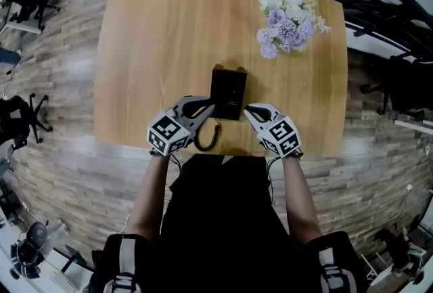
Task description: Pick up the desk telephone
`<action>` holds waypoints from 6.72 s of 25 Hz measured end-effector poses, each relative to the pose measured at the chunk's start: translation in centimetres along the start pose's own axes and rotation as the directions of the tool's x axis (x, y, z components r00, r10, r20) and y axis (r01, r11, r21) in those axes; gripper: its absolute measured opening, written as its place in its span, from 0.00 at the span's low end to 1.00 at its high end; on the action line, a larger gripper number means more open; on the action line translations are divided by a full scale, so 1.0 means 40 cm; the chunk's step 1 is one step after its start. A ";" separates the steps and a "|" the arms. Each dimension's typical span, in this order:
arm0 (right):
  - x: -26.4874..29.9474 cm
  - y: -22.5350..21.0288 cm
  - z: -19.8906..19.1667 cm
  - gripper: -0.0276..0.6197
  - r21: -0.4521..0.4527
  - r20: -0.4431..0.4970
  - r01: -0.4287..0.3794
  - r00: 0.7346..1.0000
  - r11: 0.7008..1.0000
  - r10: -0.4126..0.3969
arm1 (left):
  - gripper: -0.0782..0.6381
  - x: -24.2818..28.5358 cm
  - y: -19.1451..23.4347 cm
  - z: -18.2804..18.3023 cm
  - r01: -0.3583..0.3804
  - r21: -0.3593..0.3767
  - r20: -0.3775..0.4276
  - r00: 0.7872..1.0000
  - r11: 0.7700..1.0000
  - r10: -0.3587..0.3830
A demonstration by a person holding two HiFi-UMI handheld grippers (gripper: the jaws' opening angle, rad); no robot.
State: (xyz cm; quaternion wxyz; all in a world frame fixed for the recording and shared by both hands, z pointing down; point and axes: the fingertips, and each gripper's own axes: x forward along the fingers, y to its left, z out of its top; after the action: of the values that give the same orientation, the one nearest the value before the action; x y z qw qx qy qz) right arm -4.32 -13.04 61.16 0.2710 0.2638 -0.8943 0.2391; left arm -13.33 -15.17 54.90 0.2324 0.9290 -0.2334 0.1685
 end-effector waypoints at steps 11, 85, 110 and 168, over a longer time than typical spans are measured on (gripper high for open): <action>0.075 -0.053 -0.100 0.09 0.125 -0.021 -0.035 0.999 0.992 0.038 | 0.15 0.048 0.083 -0.124 -0.013 -0.089 -0.075 0.997 0.996 0.006; 0.235 -0.100 -0.137 0.38 0.496 0.056 -0.155 0.988 0.854 0.146 | 0.47 0.272 0.146 -0.310 0.092 -0.380 -0.214 0.959 0.920 -0.185; 0.239 -0.066 -0.109 0.37 0.496 0.056 -0.162 0.986 0.853 0.154 | 0.47 0.228 0.146 -0.297 0.062 -0.389 -0.221 0.962 0.919 -0.159; -0.266 0.067 -0.104 0.36 0.340 0.187 -0.247 0.963 0.907 0.193 | 0.47 0.207 -0.336 -0.089 -0.023 -0.299 -0.104 0.995 0.954 -0.009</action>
State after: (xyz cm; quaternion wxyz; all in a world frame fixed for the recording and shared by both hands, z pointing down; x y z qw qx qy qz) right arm 3.17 -5.03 56.97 0.1216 0.2233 -0.8769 0.4079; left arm -0.28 -5.76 56.61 0.3820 0.8721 -0.2471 0.1801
